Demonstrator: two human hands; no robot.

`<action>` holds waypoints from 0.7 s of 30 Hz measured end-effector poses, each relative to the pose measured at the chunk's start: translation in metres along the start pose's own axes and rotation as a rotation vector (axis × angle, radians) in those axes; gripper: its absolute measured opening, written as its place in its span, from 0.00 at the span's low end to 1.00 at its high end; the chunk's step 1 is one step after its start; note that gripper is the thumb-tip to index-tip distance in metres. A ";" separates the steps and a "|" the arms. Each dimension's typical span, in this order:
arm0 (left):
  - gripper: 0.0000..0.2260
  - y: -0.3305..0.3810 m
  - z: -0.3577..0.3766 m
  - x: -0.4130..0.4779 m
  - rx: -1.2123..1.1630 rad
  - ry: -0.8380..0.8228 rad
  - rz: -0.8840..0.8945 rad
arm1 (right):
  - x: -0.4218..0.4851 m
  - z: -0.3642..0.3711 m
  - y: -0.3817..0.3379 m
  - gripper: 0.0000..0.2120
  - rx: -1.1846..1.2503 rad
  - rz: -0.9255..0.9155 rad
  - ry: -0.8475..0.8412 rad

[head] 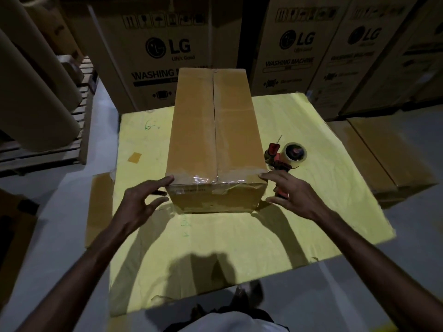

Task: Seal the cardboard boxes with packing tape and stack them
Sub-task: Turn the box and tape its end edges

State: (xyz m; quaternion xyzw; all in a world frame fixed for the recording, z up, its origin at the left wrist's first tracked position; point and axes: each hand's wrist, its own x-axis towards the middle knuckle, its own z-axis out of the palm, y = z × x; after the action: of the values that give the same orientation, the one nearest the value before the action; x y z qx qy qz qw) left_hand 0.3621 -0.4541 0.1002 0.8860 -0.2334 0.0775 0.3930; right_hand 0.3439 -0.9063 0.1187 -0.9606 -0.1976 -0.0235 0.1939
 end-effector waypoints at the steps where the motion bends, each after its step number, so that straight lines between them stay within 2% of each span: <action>1: 0.25 -0.002 -0.005 0.010 0.037 -0.035 0.037 | 0.007 -0.002 0.001 0.37 -0.048 -0.007 -0.016; 6: 0.20 -0.006 -0.014 0.041 0.126 -0.174 0.095 | 0.037 -0.009 -0.001 0.26 -0.101 -0.080 -0.016; 9: 0.12 -0.006 -0.009 0.049 0.150 -0.175 0.068 | 0.045 -0.005 -0.002 0.25 -0.087 -0.091 -0.026; 13: 0.13 -0.006 -0.002 0.049 0.189 -0.169 0.119 | 0.047 0.004 0.004 0.25 -0.103 -0.113 0.026; 15: 0.12 -0.006 0.004 0.044 0.288 -0.126 0.223 | 0.047 0.008 0.008 0.25 -0.147 -0.144 0.068; 17: 0.09 -0.011 0.010 0.041 0.462 -0.005 0.387 | 0.045 0.014 0.014 0.24 -0.221 -0.151 0.183; 19: 0.12 -0.017 0.015 0.041 0.550 0.115 0.471 | 0.045 0.018 0.021 0.22 -0.307 -0.179 0.324; 21: 0.14 -0.022 0.018 0.042 0.573 0.165 0.549 | 0.046 0.022 0.025 0.20 -0.367 -0.257 0.414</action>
State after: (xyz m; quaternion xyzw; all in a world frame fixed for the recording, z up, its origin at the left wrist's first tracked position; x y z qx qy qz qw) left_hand 0.4081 -0.4690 0.0874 0.8553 -0.3980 0.3122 0.1123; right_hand 0.3953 -0.9020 0.0952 -0.9216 -0.2662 -0.2782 0.0488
